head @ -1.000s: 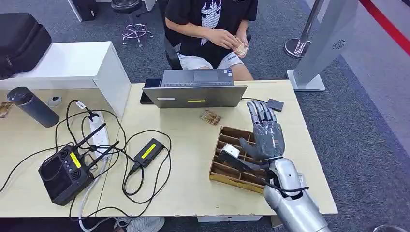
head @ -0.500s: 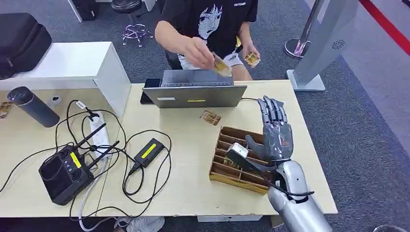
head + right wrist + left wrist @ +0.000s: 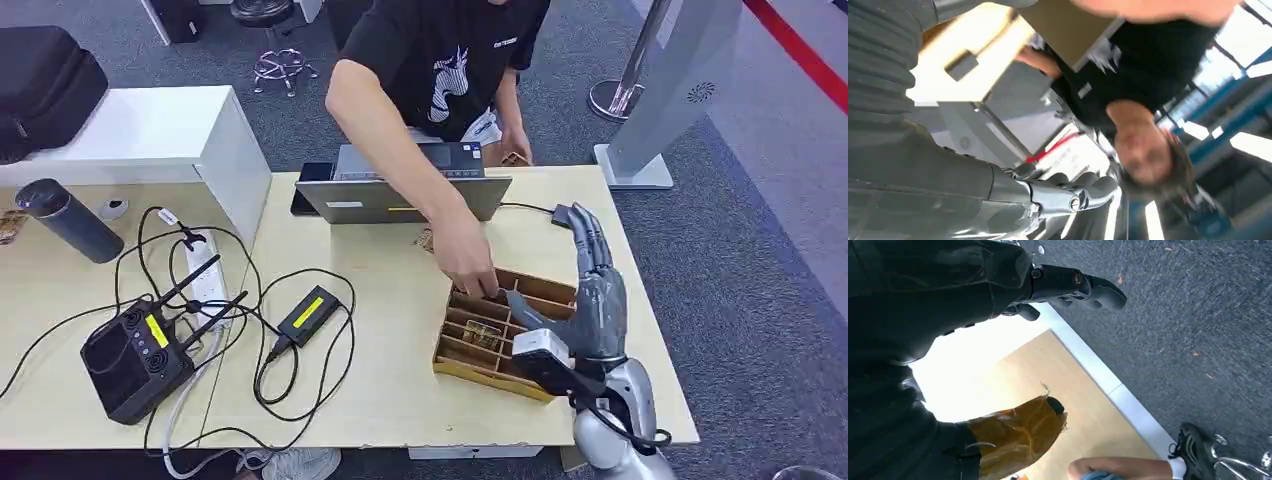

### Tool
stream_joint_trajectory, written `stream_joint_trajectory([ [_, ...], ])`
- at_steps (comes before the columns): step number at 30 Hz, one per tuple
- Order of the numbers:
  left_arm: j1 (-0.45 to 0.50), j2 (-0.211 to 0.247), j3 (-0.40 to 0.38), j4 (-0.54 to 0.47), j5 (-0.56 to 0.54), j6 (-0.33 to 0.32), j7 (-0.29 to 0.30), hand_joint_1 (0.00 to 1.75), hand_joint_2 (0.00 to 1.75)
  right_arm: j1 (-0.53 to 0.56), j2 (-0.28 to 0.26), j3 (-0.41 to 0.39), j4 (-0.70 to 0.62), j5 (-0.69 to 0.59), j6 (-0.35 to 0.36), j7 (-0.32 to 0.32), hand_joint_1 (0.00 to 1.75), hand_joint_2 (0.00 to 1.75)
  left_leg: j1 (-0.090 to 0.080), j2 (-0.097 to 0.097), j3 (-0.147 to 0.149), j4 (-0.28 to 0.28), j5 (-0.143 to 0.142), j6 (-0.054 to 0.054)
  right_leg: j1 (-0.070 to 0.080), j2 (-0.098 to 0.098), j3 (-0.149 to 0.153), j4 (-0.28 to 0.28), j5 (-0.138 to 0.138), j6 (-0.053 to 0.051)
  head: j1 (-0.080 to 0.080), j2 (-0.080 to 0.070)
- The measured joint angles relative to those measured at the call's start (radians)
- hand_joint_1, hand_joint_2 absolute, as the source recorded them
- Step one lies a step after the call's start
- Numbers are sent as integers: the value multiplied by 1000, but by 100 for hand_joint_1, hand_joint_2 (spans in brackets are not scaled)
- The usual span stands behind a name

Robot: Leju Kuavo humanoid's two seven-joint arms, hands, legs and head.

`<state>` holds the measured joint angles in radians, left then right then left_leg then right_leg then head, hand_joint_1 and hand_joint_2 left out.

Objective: Pass the card to the sensor for recognition and then transmit it.

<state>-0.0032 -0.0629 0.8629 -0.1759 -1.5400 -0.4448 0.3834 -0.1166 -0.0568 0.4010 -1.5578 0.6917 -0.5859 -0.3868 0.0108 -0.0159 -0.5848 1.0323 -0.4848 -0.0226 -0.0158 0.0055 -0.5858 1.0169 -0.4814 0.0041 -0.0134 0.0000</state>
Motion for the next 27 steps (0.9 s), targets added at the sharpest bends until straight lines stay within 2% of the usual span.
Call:
stream_joint_trajectory([
  [10,1,-2,14,0,7,-2,-4,0,175,84,0,-60,-143,-40,-20,-47,0,175,0,0,0,0,0,0,0,0,0,0,0,0,0,0],
  [18,1,-2,16,0,4,-9,-4,0,175,99,0,-78,-153,-40,-15,-54,0,175,0,0,0,0,0,0,0,0,0,0,0,0,0,0],
  [27,-2,0,16,0,-8,-13,-7,0,175,97,0,-72,-132,44,19,-32,0,175,0,0,0,0,0,0,0,0,0,0,0,0,0,0],
])
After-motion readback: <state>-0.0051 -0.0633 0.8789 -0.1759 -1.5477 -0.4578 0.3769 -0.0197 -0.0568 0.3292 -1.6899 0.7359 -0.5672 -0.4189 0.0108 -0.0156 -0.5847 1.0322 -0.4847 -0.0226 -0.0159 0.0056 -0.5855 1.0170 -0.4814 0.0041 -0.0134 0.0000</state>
